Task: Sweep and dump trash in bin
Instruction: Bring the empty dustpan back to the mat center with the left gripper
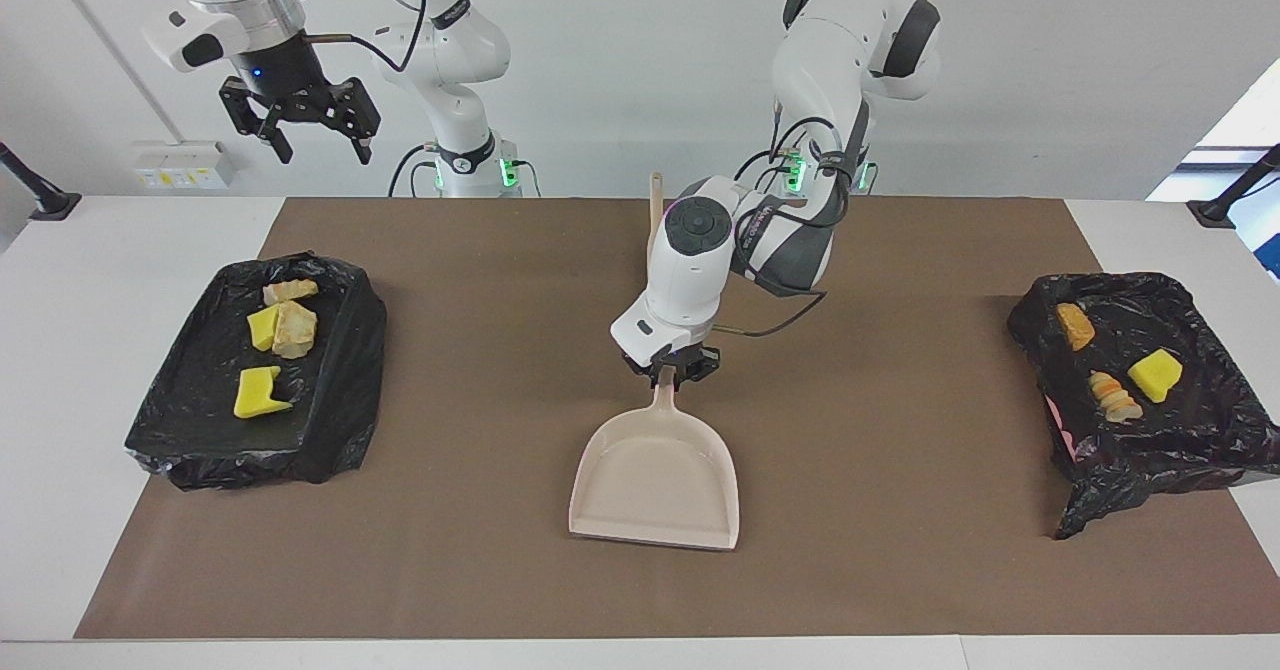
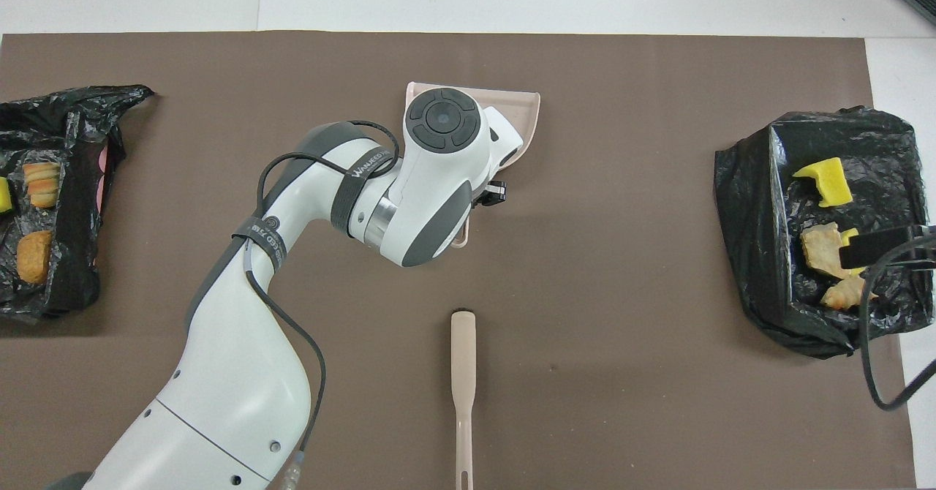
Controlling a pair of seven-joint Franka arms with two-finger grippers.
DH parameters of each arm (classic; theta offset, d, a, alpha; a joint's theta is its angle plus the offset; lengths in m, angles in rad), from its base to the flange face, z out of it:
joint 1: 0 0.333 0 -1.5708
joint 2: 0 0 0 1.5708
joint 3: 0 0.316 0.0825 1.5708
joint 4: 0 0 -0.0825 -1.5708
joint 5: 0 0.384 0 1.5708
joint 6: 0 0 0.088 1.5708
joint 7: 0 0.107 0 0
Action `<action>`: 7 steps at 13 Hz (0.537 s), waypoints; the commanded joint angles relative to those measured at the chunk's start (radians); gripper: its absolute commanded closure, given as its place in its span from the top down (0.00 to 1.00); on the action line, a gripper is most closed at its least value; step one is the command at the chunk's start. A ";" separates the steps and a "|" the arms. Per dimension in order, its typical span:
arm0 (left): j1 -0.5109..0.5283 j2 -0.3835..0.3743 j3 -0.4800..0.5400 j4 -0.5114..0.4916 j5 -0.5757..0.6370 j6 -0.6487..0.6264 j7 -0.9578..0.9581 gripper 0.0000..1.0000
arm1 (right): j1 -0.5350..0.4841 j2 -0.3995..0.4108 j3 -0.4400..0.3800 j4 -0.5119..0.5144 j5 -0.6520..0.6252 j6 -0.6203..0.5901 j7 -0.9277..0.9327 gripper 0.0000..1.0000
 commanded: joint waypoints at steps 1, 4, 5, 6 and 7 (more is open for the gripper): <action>-0.019 0.003 0.019 0.011 -0.017 -0.027 -0.011 0.00 | -0.008 -0.018 0.001 -0.017 0.007 0.001 -0.027 1.00; -0.019 -0.004 0.020 -0.012 -0.014 -0.038 -0.011 0.23 | -0.006 -0.018 0.001 -0.017 0.007 0.001 -0.027 1.00; -0.019 -0.018 0.022 -0.029 -0.012 -0.037 -0.011 0.26 | -0.008 -0.018 0.001 -0.017 0.007 0.001 -0.027 1.00; -0.016 -0.020 0.023 -0.035 -0.011 -0.037 -0.011 0.34 | -0.008 -0.018 0.001 -0.017 0.007 0.001 -0.027 1.00; -0.012 -0.020 0.023 -0.034 -0.011 -0.035 -0.011 0.40 | -0.008 -0.018 0.001 -0.017 0.007 0.001 -0.027 1.00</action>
